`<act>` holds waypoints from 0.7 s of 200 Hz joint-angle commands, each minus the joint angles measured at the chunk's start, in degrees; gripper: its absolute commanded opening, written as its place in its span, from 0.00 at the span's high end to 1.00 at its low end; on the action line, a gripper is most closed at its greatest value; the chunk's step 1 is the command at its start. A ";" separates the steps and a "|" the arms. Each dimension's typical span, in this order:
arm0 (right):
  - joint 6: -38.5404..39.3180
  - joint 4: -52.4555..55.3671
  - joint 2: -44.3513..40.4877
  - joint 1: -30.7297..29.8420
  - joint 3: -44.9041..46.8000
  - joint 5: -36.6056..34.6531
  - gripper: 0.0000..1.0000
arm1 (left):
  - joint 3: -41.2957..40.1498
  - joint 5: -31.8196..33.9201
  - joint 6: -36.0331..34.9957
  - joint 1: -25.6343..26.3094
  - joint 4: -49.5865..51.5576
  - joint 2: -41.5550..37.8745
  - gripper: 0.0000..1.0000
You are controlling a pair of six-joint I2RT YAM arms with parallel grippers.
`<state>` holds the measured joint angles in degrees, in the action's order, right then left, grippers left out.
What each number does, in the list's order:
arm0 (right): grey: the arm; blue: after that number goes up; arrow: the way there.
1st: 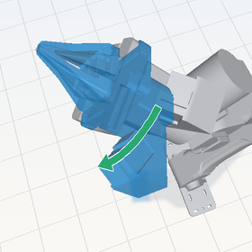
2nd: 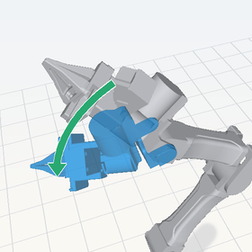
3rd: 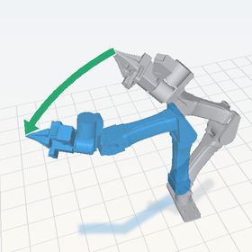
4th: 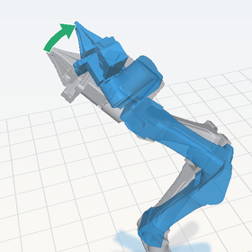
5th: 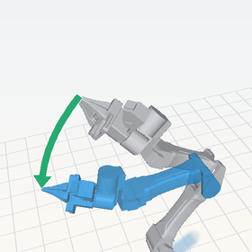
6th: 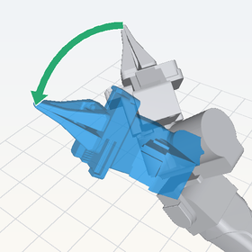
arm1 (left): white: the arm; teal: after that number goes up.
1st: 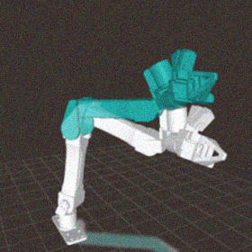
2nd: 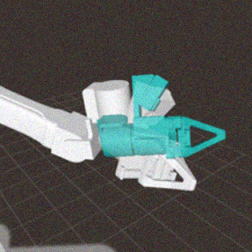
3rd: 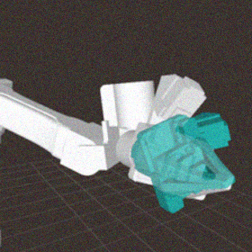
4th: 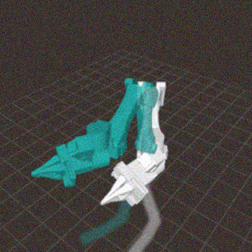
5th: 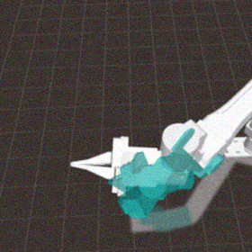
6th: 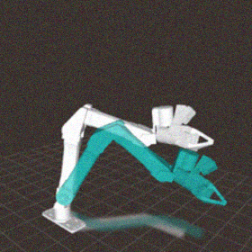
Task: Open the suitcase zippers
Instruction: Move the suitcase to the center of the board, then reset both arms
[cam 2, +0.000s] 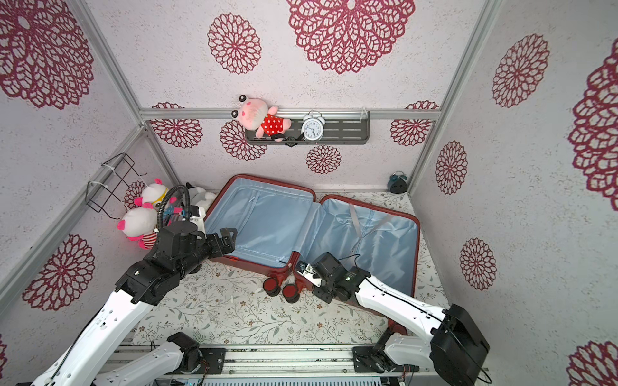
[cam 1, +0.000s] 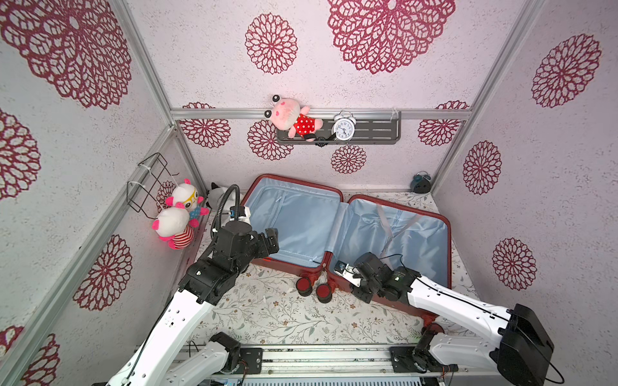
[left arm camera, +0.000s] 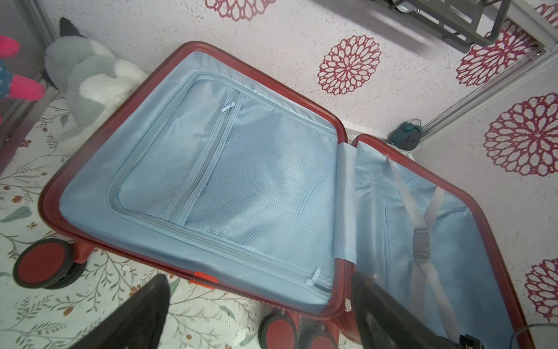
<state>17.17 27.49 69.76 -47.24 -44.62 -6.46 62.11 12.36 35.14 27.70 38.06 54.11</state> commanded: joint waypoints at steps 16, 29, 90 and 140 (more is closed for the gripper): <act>-3.48 -1.48 -0.80 2.84 -5.39 -9.90 0.44 | -0.32 1.88 -1.28 0.11 -4.55 0.90 0.03; -6.63 -0.77 -2.71 2.68 -6.63 -9.38 0.36 | -0.71 3.77 -2.13 0.07 -4.88 0.91 0.02; -19.12 -10.00 -18.80 2.68 -0.02 -7.85 0.01 | -8.96 17.91 -8.23 -0.34 -11.01 -4.32 0.02; -22.58 -21.96 -32.54 7.59 11.79 -23.24 0.01 | -19.96 25.69 -13.79 -3.35 -20.12 -14.23 0.02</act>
<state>-1.67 13.41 40.23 -42.92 -36.05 -20.36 45.25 31.97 25.65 25.82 24.34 42.92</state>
